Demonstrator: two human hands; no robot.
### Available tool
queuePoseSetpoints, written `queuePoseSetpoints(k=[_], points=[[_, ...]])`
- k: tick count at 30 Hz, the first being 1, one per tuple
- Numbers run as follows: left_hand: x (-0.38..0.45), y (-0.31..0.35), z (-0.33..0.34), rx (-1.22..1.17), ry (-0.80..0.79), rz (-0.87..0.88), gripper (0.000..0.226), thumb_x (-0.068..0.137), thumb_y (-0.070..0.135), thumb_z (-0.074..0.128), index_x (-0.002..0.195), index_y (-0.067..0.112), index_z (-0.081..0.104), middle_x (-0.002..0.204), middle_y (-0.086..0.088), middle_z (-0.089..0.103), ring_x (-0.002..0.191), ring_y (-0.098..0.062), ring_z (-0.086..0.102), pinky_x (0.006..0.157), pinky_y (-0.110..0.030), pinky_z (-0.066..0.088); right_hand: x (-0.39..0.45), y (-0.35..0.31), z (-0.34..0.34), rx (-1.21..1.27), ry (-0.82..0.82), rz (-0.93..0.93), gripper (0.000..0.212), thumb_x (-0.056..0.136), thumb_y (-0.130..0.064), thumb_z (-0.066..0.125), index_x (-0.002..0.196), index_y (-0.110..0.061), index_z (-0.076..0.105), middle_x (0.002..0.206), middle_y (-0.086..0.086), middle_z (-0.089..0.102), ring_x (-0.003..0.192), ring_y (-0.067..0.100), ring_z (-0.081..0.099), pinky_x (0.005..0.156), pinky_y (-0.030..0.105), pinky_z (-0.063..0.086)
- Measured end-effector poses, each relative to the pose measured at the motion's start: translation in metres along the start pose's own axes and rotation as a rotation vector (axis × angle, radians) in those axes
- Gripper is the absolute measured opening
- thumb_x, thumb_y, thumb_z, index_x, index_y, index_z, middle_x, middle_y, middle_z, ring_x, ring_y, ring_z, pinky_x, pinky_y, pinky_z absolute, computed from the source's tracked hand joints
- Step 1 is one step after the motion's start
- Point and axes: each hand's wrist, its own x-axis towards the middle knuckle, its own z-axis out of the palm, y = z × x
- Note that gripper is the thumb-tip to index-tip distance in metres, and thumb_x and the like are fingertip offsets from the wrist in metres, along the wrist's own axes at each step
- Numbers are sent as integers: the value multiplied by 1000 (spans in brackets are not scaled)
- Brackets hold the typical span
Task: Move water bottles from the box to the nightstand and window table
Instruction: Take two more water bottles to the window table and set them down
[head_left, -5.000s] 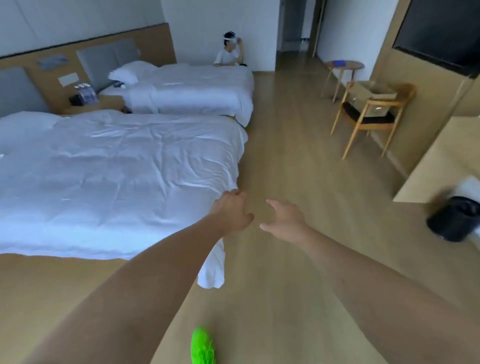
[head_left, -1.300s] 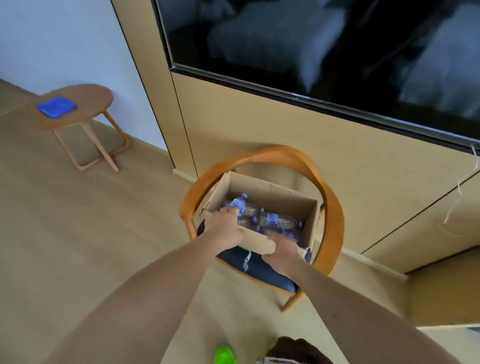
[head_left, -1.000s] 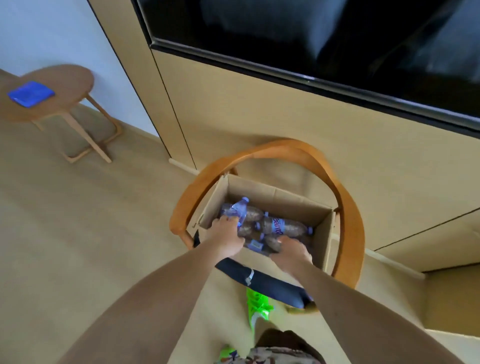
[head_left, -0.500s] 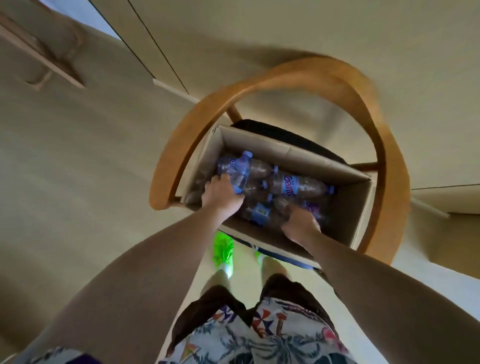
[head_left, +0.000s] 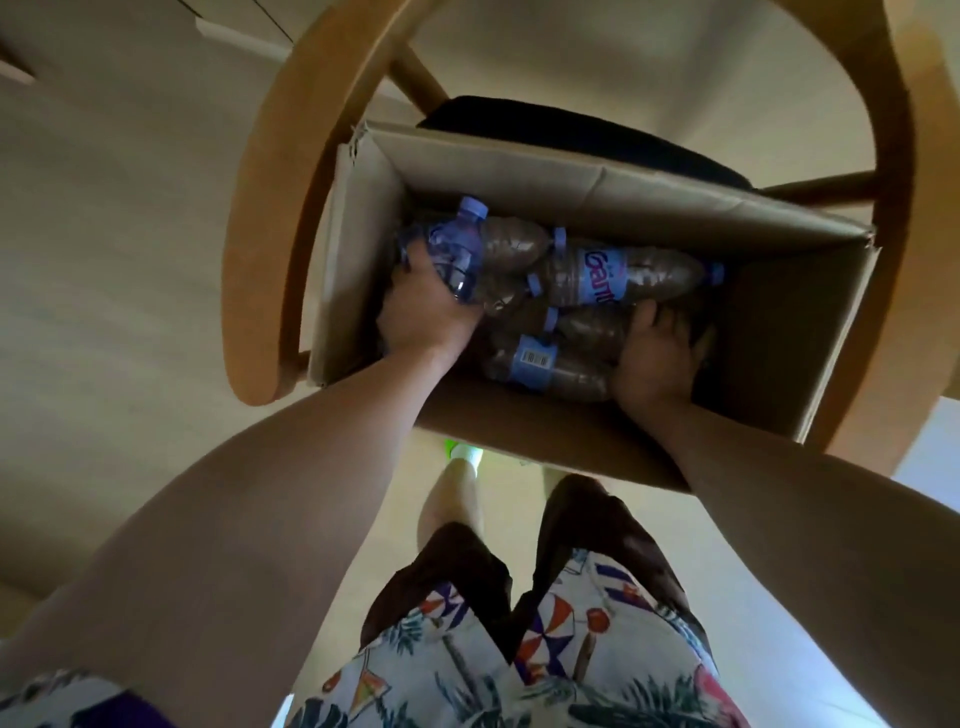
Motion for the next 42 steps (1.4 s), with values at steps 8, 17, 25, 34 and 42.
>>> queuePoseSetpoints(k=[8, 17, 25, 34, 42], points=[[-8, 2, -18, -37, -167, -9, 93, 63, 44, 89, 138, 26, 36, 117, -10, 69, 106, -37, 68, 80, -37, 51, 0, 12, -31, -126, -77, -115, 82, 71, -44, 84, 138, -16, 46, 139, 21, 50, 126, 41, 46, 106, 52, 38], [-42, 25, -56, -132, -271, -1, 98, 56, 47, 87, 140, 27, 41, 130, -10, 63, 115, -34, 64, 93, -41, 55, -41, 11, -64, 423, -148, 95, 103, 59, -53, 90, 145, -25, 40, 136, 14, 53, 121, 37, 56, 98, 43, 49], [-67, 57, -128, -209, -315, 146, 90, 45, 48, 85, 126, 35, 47, 108, 9, 62, 99, -20, 63, 89, -42, 56, -68, 3, -117, 623, -19, 155, 90, 57, -45, 92, 129, -18, 45, 86, -10, 45, 88, 19, 50, 70, 32, 43], [-96, 116, -222, -241, -240, 461, 77, 38, 50, 82, 106, 30, 52, 107, 8, 64, 97, -20, 64, 86, -39, 56, -132, 14, -216, 769, 289, 285, 82, 52, -48, 84, 114, -15, 42, 94, -1, 56, 87, 27, 54, 68, 32, 42], [-160, 169, -279, -220, -189, 812, 75, 39, 50, 81, 103, 34, 46, 96, 12, 62, 83, -11, 61, 69, -33, 54, -211, 29, -272, 918, 568, 393, 65, 48, -50, 76, 96, -23, 41, 80, -6, 54, 67, 9, 50, 51, 28, 34]])
